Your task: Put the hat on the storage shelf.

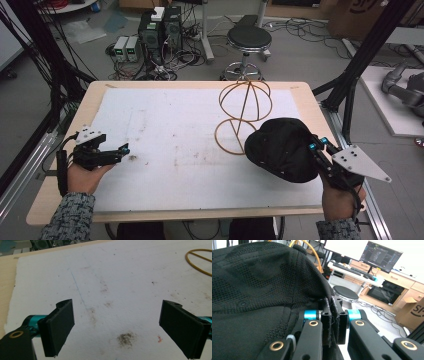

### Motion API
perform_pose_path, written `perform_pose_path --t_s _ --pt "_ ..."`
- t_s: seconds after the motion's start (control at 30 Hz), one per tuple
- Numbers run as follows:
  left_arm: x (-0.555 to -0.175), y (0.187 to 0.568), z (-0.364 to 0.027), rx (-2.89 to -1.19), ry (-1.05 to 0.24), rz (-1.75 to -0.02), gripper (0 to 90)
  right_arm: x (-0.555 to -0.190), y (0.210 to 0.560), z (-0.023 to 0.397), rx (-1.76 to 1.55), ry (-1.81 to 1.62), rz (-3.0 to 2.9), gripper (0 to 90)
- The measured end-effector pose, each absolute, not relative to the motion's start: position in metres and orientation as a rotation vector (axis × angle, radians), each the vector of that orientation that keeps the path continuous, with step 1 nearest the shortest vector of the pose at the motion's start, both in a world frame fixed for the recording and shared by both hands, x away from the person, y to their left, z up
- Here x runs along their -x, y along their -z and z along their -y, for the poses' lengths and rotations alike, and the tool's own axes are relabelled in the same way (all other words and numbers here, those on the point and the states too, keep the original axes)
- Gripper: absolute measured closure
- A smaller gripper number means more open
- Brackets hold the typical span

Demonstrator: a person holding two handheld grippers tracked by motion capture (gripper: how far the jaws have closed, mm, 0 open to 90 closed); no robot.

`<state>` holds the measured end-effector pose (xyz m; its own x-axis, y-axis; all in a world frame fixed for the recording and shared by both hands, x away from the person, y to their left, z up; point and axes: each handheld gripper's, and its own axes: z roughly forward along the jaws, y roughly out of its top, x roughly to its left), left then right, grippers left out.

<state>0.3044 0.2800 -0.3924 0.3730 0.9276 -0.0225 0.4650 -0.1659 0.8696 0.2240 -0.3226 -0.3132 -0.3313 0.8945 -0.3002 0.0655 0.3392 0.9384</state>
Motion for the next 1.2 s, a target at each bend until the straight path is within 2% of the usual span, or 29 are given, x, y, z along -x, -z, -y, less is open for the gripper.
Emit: perform_pose_path --t_s 1.2 --pt "-0.302 0.393 -0.286 -1.777 -0.690 -1.236 13.1 -0.245 0.254 0.352 -0.846 -1.145 -1.577 87.8"
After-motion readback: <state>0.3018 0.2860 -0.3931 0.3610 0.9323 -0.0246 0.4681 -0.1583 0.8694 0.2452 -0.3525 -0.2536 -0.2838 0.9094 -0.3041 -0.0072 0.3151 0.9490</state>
